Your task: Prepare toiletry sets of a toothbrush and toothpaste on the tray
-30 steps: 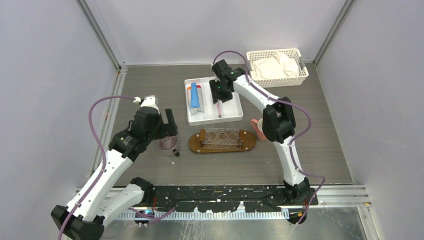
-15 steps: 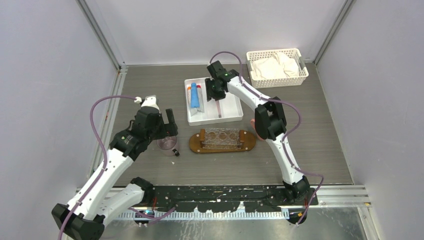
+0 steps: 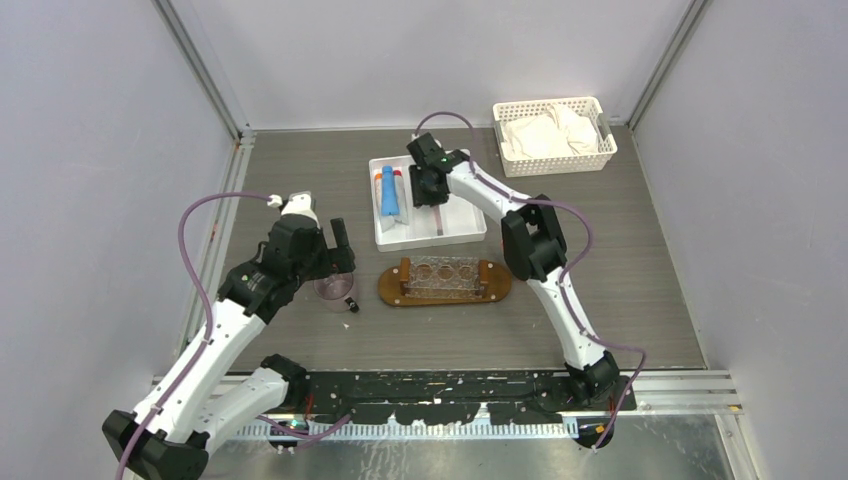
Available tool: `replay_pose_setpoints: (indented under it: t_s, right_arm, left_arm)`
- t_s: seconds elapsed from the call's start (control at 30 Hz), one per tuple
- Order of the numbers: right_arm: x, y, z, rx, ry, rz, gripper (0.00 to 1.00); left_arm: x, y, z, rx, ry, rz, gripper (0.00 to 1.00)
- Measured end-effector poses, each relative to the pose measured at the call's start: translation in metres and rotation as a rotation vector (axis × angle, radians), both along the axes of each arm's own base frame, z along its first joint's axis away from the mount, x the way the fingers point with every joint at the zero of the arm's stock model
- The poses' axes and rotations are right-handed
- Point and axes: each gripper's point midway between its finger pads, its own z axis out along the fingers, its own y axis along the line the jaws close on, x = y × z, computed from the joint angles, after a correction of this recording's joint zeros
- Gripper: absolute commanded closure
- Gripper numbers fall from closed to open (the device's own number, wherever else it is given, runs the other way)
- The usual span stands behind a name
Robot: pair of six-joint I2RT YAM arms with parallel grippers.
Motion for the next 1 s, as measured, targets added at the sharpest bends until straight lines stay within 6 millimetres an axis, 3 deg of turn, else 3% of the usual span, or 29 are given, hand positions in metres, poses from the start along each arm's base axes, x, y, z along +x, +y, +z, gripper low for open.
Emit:
replay_pose_setpoints:
  t_s: [0.4,1.0]
  right_arm:
    - [-0.003,-0.005,-0.005,-0.067,-0.076,-0.005,0.58]
    - [-0.011,-0.034,-0.001,-0.065,-0.136,-0.045,0.57]
  left_arm:
    - [-0.001,0.000,0.000,-0.002,-0.003,-0.001,0.00]
    - [-0.001,0.000,-0.009,0.004,0.016,-0.003,0.01]
